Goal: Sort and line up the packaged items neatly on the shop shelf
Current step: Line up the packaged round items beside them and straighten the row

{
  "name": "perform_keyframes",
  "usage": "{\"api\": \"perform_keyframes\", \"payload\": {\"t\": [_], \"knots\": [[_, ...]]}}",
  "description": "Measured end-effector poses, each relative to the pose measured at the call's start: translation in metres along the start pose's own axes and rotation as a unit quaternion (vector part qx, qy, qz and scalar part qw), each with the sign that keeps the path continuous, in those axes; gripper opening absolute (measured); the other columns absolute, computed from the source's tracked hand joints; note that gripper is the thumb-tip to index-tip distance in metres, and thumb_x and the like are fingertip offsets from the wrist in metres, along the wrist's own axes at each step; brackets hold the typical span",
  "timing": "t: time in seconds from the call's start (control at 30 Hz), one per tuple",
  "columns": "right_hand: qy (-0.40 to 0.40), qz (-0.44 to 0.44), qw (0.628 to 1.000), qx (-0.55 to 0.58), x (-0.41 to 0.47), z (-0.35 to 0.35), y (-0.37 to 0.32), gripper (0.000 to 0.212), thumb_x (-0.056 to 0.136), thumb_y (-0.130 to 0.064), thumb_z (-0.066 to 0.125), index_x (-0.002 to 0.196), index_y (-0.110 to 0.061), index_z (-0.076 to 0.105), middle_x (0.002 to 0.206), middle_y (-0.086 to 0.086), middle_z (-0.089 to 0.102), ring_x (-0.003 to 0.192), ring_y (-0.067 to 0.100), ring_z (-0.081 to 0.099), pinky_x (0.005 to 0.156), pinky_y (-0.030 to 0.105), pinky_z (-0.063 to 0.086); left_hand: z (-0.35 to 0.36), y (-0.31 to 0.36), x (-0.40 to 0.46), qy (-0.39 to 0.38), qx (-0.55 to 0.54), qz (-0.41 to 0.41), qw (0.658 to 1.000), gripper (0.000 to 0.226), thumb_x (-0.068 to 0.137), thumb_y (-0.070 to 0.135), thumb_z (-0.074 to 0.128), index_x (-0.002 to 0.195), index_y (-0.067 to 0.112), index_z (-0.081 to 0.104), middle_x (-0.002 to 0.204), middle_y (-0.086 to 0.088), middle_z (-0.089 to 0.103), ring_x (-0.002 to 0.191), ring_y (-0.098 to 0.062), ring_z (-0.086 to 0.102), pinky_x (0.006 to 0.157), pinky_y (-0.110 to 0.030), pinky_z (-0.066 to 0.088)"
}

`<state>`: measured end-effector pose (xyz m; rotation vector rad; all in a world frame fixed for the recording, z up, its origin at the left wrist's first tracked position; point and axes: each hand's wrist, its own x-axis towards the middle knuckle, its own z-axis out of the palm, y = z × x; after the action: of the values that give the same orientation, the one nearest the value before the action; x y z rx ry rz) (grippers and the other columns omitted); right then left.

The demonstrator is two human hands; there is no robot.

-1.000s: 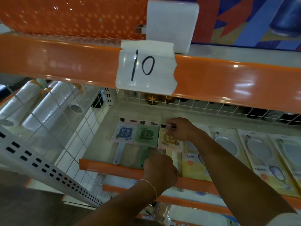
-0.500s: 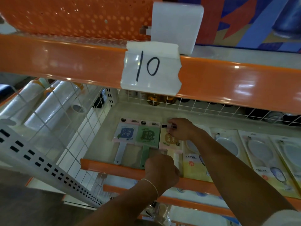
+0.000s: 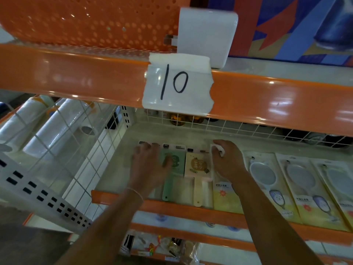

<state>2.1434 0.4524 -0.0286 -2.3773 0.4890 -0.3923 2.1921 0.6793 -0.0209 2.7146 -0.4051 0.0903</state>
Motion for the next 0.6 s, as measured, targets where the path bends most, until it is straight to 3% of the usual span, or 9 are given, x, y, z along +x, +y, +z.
{"api": "perform_keyframes", "payload": {"t": [0.07,0.13,0.27,0.37,0.47,0.6], "knots": [[0.055,0.030,0.998,0.018,-0.023,-0.004,0.004,0.030,0.094,-0.017,0.054,0.121,-0.009,0.064,0.123,0.008,0.063,0.116,0.021,0.056,0.094,0.021,0.034,0.007,-0.039,0.029,-0.037,-0.068,-0.092,0.993,0.064,0.082,0.064,0.046,0.130,0.021,0.047,0.132,-0.010,0.048,0.122,-0.031,0.043,0.101,-0.043,0.041],[0.058,0.050,0.997,0.008,-0.036,0.000,0.012,0.030,0.091,-0.015,0.056,0.119,-0.008,0.065,0.120,0.010,0.065,0.113,0.024,0.059,0.096,0.026,0.040,0.021,-0.060,0.043,-0.079,-0.121,-0.123,0.982,0.076,0.074,0.073,0.043,0.134,0.025,0.044,0.132,-0.012,0.051,0.120,-0.033,0.049,0.101,-0.047,0.043],[-0.029,0.046,0.997,-0.056,-0.049,0.014,0.014,0.037,0.087,-0.019,0.059,0.123,-0.011,0.062,0.126,0.009,0.061,0.119,0.025,0.052,0.104,0.034,0.039,0.034,-0.059,0.040,-0.087,-0.107,-0.096,0.986,0.068,0.074,0.069,0.048,0.128,0.028,0.046,0.118,-0.008,0.055,0.107,-0.032,0.055,0.094,-0.045,0.048],[-0.041,0.040,0.996,-0.062,-0.054,0.023,0.012,0.036,0.087,-0.028,0.061,0.120,-0.013,0.063,0.124,0.009,0.060,0.119,0.027,0.050,0.104,0.037,0.038,0.038,-0.052,0.036,-0.069,-0.102,-0.086,0.989,0.057,0.080,0.052,0.061,0.125,0.020,0.048,0.111,-0.012,0.055,0.105,-0.034,0.052,0.094,-0.044,0.046],[-0.036,0.012,0.995,-0.091,-0.053,0.031,0.018,0.023,0.086,-0.035,0.052,0.090,-0.018,0.066,0.092,0.002,0.065,0.098,0.025,0.057,0.094,0.038,0.045,0.039,-0.050,0.036,-0.065,-0.094,-0.085,0.990,0.053,0.079,0.048,0.063,0.120,0.018,0.048,0.108,-0.014,0.055,0.101,-0.036,0.053,0.091,-0.045,0.046],[-0.032,-0.005,0.995,-0.093,-0.050,0.034,0.017,0.017,0.086,-0.034,0.047,0.070,-0.029,0.044,0.071,-0.007,0.049,0.077,0.023,0.053,0.075,0.035,0.048,0.041,-0.050,0.037,-0.069,-0.084,-0.088,0.990,0.054,0.082,0.046,0.061,0.125,0.016,0.046,0.119,-0.021,0.052,0.109,-0.040,0.049,0.096,-0.048,0.043]]}}
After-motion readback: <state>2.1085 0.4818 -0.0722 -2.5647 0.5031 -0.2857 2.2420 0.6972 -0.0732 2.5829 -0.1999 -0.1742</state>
